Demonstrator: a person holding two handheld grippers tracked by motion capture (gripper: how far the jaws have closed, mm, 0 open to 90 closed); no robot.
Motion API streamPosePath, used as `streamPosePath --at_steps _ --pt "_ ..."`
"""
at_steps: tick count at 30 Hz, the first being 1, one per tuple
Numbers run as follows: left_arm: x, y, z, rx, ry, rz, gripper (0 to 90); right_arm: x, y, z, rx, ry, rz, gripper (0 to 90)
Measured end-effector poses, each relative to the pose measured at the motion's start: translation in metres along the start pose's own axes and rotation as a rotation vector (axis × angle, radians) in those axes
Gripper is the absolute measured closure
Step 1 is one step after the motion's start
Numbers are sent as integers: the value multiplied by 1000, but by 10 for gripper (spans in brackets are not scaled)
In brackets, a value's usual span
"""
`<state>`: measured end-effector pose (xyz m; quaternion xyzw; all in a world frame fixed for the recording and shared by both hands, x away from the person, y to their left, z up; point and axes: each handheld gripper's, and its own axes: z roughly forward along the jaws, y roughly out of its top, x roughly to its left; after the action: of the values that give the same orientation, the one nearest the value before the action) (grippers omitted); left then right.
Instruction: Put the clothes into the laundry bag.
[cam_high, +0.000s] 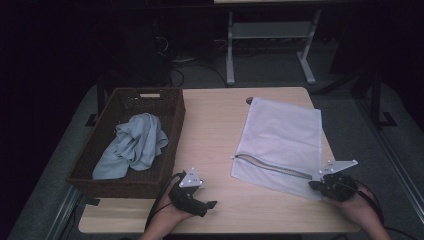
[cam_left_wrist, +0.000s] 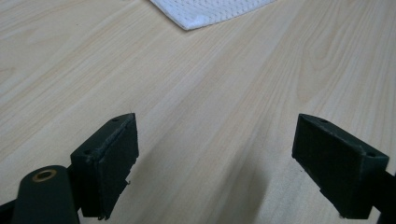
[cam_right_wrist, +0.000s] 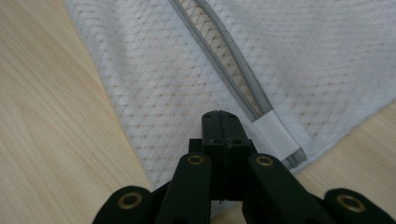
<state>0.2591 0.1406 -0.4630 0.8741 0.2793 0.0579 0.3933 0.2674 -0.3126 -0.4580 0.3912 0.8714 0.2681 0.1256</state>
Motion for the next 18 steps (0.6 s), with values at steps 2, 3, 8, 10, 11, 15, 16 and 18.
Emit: streamPosePath --at_steps 2,3,8,10,11,15,16,18 --pt "1 0 -1 -5 3 -4 140 1 2 2 -2 3 -4 895" --pt "2 0 0 -5 3 -7 140 2 3 3 -6 0 -9 896" --pt "2 0 1 1 2 -5 140 6 14 11 -16 2 -30 896" --pt "1 0 2 4 2 -3 140 6 20 16 -19 1 -40 896" --pt "1 0 2 4 1 -2 140 7 23 18 -23 3 -44 895" --pt "1 1 2 3 0 -9 140 6 35 28 -41 -3 -46 896" --pt "1 1 3 -2 0 -12 140 6 36 29 -41 -2 -46 896" --pt "2 1 3 4 -1 -6 140 6 41 33 -53 0 -38 895"
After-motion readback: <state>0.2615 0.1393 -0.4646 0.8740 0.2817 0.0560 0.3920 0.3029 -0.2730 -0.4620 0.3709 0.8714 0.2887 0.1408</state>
